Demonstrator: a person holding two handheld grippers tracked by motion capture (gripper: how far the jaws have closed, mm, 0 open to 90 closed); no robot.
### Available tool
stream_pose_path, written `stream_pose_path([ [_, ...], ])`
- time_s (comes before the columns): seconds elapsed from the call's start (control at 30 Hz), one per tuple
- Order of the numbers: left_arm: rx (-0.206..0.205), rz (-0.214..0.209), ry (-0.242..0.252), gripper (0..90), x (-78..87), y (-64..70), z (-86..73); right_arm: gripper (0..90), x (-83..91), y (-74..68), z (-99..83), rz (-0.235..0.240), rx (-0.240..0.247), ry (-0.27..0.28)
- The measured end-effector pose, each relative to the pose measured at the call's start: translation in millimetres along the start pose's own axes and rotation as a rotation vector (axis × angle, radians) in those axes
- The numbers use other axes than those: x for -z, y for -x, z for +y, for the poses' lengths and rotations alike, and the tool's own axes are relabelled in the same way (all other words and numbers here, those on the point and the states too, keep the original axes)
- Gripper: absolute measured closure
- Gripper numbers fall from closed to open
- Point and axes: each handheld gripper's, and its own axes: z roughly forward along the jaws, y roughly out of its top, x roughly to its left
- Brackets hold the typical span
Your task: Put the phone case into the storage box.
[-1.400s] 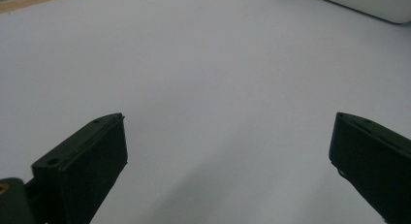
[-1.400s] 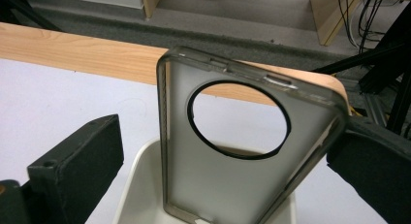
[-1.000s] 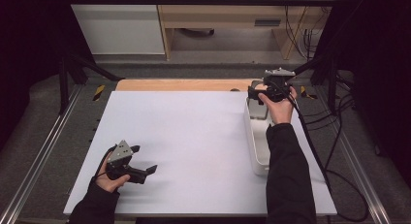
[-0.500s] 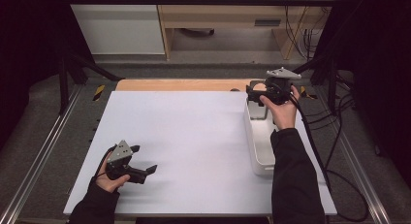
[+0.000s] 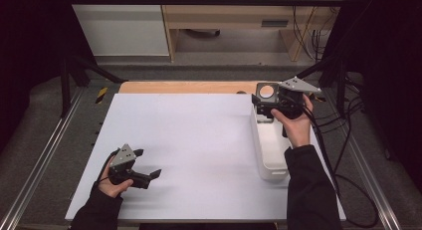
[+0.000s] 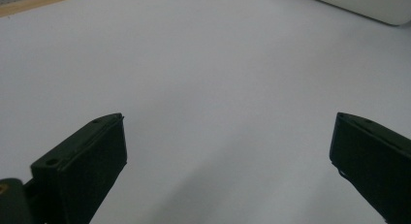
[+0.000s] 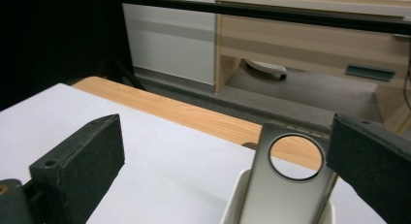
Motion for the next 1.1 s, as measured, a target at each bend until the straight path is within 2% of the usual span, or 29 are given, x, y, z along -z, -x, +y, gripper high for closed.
stream_pose_path([
  [0.23, -0.005, -0.002, 0.008, 0.0, 0.8, 1.0, 0.6, 0.6, 25.0, -13.2, -12.4, 0.072, 0.016, 0.040],
  [0.47, -0.011, -0.002, 0.017, 0.0, 2.0, 1.8, 1.4, 0.6, 49.2, -20.1, -31.0, 0.114, 0.020, 0.070],
  [0.7, -0.014, -0.006, 0.028, 0.0, 2.4, 3.0, 1.7, 0.5, 66.0, -24.8, -49.1, 0.170, 0.015, 0.068],
  [0.9, -0.011, -0.008, 0.031, 0.0, 2.6, 3.3, 1.8, 0.5, 74.7, -25.4, -66.2, 0.186, 0.015, 0.051],
  [1.1, -0.005, -0.014, 0.040, 0.0, 3.3, 3.6, 2.1, 0.5, 83.0, -18.9, -85.6, 0.189, 0.022, 0.023],
])
